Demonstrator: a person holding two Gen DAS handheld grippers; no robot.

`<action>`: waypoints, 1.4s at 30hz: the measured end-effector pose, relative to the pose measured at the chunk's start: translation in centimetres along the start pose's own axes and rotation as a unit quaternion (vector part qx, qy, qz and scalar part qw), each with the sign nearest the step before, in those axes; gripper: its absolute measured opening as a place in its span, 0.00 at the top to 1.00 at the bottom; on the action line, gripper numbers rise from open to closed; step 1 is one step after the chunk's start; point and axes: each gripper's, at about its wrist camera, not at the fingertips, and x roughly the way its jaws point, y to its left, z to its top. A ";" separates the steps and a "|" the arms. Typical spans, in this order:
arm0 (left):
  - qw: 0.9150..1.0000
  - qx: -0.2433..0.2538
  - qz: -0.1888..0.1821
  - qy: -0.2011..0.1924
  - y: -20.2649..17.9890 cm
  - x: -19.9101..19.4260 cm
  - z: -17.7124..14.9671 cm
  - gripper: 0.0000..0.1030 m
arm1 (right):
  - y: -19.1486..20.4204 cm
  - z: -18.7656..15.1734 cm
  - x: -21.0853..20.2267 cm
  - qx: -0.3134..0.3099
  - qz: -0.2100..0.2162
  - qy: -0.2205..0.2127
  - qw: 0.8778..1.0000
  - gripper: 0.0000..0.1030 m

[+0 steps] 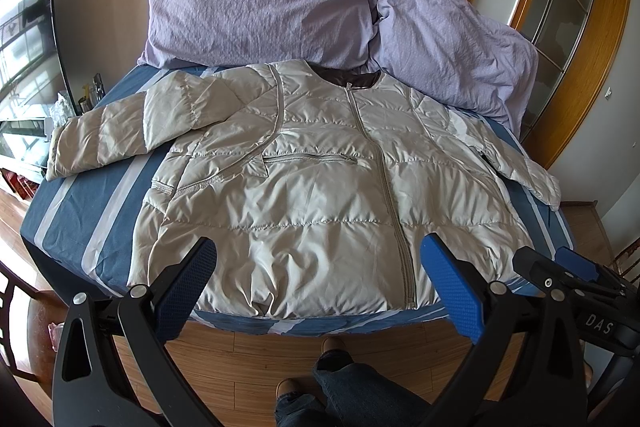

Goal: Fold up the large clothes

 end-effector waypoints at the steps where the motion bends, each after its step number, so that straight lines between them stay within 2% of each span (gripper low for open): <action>1: 1.000 0.000 0.000 0.000 0.0 0.0 0.0 0.01 | 0.0 0.0 0.0 0.000 0.000 0.000 1.000 0.02; 17: 1.000 0.000 0.001 0.007 -0.4 0.5 0.3 0.01 | 0.5 0.3 1.0 0.001 0.002 0.006 1.000 0.02; 22: 1.000 -0.003 0.006 0.016 -0.3 1.8 1.1 0.01 | -1.1 1.4 1.5 0.014 0.008 0.003 1.000 0.02; 33: 0.999 0.017 0.037 0.033 -1.9 7.7 4.6 0.01 | -8.7 5.4 5.2 0.094 -0.039 0.019 0.995 0.02; 42: 0.996 0.019 0.062 0.053 -3.1 14.0 7.9 0.01 | -20.0 10.6 8.8 0.195 -0.090 0.004 0.977 0.02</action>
